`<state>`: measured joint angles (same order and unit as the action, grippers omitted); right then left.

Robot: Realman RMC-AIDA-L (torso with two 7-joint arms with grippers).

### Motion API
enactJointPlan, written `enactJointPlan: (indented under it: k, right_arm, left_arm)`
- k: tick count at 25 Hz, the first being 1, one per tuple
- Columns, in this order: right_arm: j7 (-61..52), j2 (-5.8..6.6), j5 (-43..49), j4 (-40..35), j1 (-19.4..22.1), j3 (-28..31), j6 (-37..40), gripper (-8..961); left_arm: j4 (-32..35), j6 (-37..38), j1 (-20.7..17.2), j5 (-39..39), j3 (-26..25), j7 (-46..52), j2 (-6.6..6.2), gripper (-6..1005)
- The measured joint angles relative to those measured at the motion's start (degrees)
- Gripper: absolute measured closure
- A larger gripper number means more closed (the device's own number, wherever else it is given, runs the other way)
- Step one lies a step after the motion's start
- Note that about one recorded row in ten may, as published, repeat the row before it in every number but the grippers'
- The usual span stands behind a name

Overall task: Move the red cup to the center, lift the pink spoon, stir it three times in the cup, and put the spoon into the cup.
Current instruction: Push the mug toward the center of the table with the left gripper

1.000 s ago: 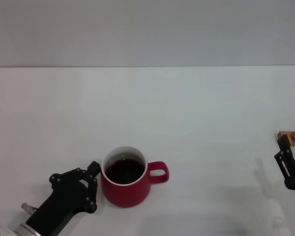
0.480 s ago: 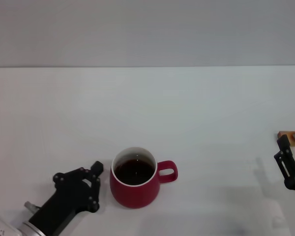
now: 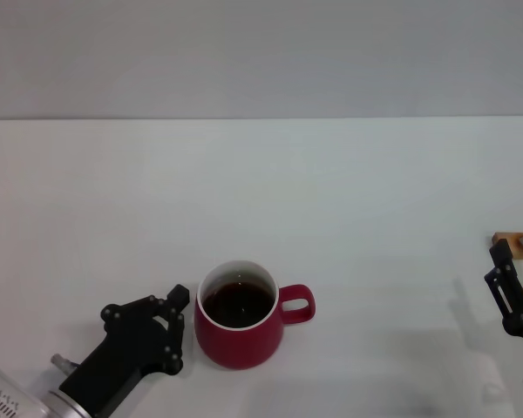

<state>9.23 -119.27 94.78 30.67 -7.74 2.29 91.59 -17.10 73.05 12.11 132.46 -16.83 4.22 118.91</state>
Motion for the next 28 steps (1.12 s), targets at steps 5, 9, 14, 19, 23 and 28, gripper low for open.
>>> enactJointPlan:
  k: [5, 9, 14, 19, 23, 28]
  right_arm:
    - [0.00, 0.00, -0.10, 0.00, 0.00, 0.00, -0.02, 273]
    - [0.00, -0.06, -0.12, 0.00, 0.00, 0.00, -0.08, 275]
    - [0.00, -0.09, -0.17, 0.00, 0.00, 0.00, -0.11, 276]
    - [0.00, -0.08, -0.20, 0.00, 0.00, 0.00, -0.11, 276]
    - [0.00, -0.09, -0.27, 0.00, 0.00, 0.00, -0.11, 276]
    - [0.00, -0.09, -0.31, 0.00, 0.00, 0.00, -0.11, 277]
  left_arm:
    - [-0.77, -0.13, 0.10, -0.02, 0.81, 0.00, 0.00, 1001]
    - [-1.48, -0.13, 0.27, 0.04, 1.61, 0.01, 0.03, 1001]
    - [-2.08, -0.49, 0.90, 0.08, 2.93, 0.12, 0.10, 1001]
    - [-2.81, -0.70, 1.08, 0.08, 3.65, 0.24, 0.15, 1001]
    - [-2.85, -0.71, 1.16, 0.07, 3.91, 0.41, 0.13, 1001]
    - [-2.73, -0.72, 1.21, -0.09, 3.98, 0.14, 0.03, 1001]
